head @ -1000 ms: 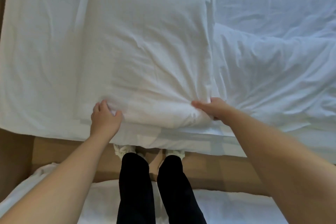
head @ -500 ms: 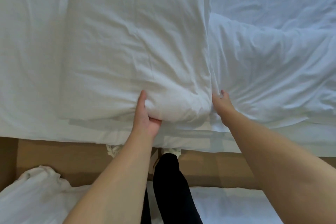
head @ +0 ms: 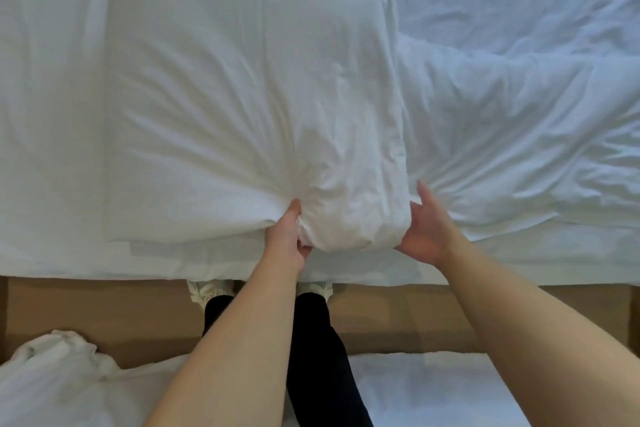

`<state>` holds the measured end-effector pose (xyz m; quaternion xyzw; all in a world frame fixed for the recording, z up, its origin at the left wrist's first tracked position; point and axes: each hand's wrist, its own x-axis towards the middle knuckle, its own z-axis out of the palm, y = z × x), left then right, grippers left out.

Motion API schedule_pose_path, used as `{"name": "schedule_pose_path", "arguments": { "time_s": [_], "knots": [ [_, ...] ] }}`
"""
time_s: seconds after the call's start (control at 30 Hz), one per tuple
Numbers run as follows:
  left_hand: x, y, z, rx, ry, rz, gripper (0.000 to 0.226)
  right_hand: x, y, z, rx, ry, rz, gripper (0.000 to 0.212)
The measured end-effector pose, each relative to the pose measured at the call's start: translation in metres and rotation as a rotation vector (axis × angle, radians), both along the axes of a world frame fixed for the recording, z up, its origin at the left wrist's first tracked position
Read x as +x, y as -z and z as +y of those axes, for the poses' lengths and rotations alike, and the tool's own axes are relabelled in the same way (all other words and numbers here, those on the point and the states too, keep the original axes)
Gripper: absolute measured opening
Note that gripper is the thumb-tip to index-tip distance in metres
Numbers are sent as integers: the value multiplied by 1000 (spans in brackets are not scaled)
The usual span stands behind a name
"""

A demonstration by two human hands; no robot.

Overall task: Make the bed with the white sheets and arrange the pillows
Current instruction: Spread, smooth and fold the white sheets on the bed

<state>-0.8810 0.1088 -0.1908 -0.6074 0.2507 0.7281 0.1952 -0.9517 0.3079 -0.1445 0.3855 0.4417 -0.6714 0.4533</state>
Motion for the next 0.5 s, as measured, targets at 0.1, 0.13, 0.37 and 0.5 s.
{"name": "schedule_pose_path", "arguments": {
  "time_s": [0.1,0.13,0.37,0.5],
  "knots": [
    [-2,22,-5,-44,122,-30,43,0,7,2,-130,-212,9,87],
    [-3,21,-6,-45,133,-32,41,1,10,-7,-72,-283,36,82],
    [21,-9,-55,-88,-123,30,49,-10,24,-65,355,-375,171,43],
    [45,-7,-153,-326,-493,38,64,-11,27,-73,553,-333,204,17]
  ]
}}
